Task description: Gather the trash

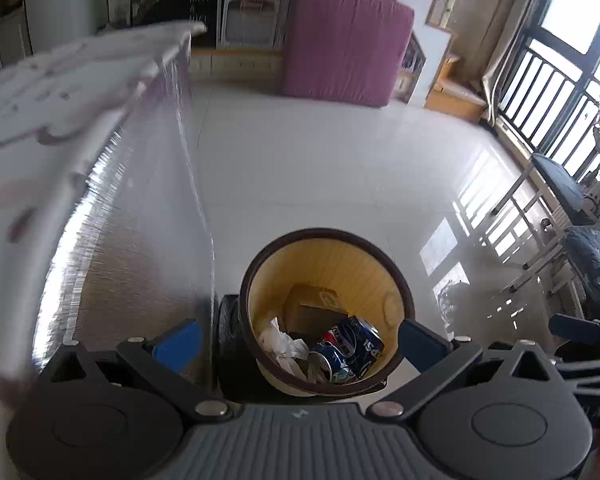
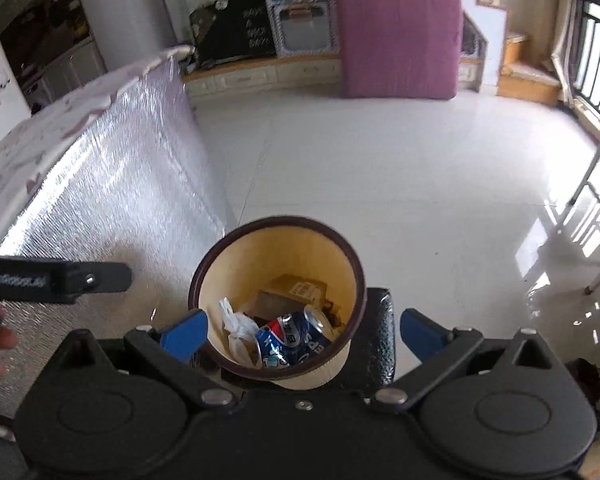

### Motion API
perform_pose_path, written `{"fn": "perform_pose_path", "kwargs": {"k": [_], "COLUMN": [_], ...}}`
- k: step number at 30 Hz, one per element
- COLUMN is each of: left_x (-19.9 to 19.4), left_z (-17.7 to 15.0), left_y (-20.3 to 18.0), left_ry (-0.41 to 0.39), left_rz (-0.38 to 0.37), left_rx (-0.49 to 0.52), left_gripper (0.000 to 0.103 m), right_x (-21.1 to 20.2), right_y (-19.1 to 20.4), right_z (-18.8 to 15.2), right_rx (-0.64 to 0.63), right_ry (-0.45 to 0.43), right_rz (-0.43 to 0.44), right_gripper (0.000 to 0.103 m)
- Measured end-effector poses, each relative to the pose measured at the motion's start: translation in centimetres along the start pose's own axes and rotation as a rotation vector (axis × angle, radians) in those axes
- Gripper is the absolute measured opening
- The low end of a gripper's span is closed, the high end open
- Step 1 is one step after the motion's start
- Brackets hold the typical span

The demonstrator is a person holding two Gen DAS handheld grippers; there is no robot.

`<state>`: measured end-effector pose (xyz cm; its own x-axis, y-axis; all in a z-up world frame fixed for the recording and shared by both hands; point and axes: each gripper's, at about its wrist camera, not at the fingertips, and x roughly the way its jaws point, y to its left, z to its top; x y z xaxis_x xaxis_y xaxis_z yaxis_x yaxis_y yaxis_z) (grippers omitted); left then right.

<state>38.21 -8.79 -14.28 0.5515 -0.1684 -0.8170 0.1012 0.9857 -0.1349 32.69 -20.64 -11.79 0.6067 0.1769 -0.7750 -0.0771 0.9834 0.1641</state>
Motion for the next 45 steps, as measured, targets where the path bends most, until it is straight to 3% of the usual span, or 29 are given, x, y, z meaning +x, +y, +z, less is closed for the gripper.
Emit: {"fn": "perform_pose_path", "kwargs": {"k": [12,24,32,39,45], "left_x": [-8.4,-14.2,-15.5,-15.7,-16.3], "left_z": [-4.3,-9.0,-12.8,-15.7,-17.6], "left_y": [0.3,2.1,1.8,2.3,2.1], "left_ry": [-0.125,-0.230,-0.251,-0.269,-0.305], "left_rz": [0.023,0.052,0.075,0.046,0.070], "left_rx": [0.050,0.061,0.110,0.068,0.093], "left_gripper": [0.103,0.103,0.103,0.103,0.103], "right_x": [-8.6,-13.9,-15.6,-16.8,-17.4], "right_y": [1.8,3.9,4.6,4.9,5.3], "right_z": [-2.1,-6.9,-9.9,-11.9,-13.5], "right_rx": [0.019,-0.015,-0.022,-0.029,-0.039], "right_ry": [-0.144,-0.236,-0.258,-0.299,-0.305], "right_rz": [-0.046,-0.100,-0.132,-0.157,-0.173], "right_gripper": [0.103,0.103,0.103,0.103,0.103]}}
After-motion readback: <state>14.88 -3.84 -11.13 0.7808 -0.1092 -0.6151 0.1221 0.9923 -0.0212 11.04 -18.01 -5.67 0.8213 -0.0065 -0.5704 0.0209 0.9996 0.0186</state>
